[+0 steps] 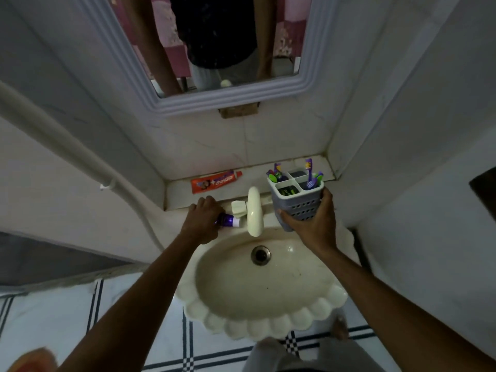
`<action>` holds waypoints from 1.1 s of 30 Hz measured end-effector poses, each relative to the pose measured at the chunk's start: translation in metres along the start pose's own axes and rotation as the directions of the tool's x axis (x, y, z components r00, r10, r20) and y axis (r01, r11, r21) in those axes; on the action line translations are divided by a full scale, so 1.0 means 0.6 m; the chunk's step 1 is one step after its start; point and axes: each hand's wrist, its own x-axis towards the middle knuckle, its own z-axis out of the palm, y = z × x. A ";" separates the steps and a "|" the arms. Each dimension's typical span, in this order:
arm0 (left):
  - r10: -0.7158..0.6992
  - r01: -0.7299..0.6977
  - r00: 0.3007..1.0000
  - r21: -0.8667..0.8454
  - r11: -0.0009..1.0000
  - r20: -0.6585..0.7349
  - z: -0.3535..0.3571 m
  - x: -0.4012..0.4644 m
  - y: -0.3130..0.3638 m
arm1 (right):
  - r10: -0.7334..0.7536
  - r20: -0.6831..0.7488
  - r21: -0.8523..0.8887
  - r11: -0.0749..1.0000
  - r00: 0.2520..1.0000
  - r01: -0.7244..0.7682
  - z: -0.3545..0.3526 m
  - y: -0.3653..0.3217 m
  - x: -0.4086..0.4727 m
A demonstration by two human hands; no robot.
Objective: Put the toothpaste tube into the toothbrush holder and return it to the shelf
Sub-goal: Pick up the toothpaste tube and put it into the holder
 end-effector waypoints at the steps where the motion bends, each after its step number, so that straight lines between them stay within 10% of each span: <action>1: 0.009 -0.009 1.000 0.037 0.999 -0.008 0.004 0.005 0.000 | 0.005 0.008 0.016 1.000 1.000 -0.005 0.009 0.006 0.004; 6: 0.003 0.005 0.998 0.139 0.990 -0.060 0.010 -0.015 -0.011 | 0.003 0.079 0.022 1.000 0.997 -0.005 0.039 0.025 0.015; 10: -0.200 0.197 0.980 -0.090 0.976 -0.024 -0.006 -0.074 -0.032 | 0.031 0.144 0.022 0.999 0.989 -0.035 0.034 0.032 0.005; 14: -0.331 0.317 0.933 -0.758 0.570 0.141 -0.083 -0.133 -0.012 | 0.138 0.221 0.055 0.987 0.965 -0.153 0.011 0.028 -0.011; 18: -0.251 0.152 0.965 -0.939 0.309 0.074 -0.182 -0.160 0.055 | 0.162 0.217 0.113 0.975 0.963 -0.189 -0.011 0.031 -0.018; 22: -0.126 -0.018 0.989 -0.915 0.403 -0.075 -0.257 -0.147 0.133 | 0.115 0.271 0.129 0.979 0.956 -0.155 -0.036 0.030 -0.011; 28: -0.046 -0.057 0.967 -0.391 0.919 -0.249 -0.300 -0.061 0.247 | 0.096 0.321 0.177 0.971 0.942 -0.159 -0.060 0.017 -0.005; 33: 0.006 -0.091 0.959 -0.286 0.954 -0.284 -0.303 -0.014 0.295 | 0.084 0.322 0.196 0.969 0.943 -0.154 -0.070 0.013 -0.004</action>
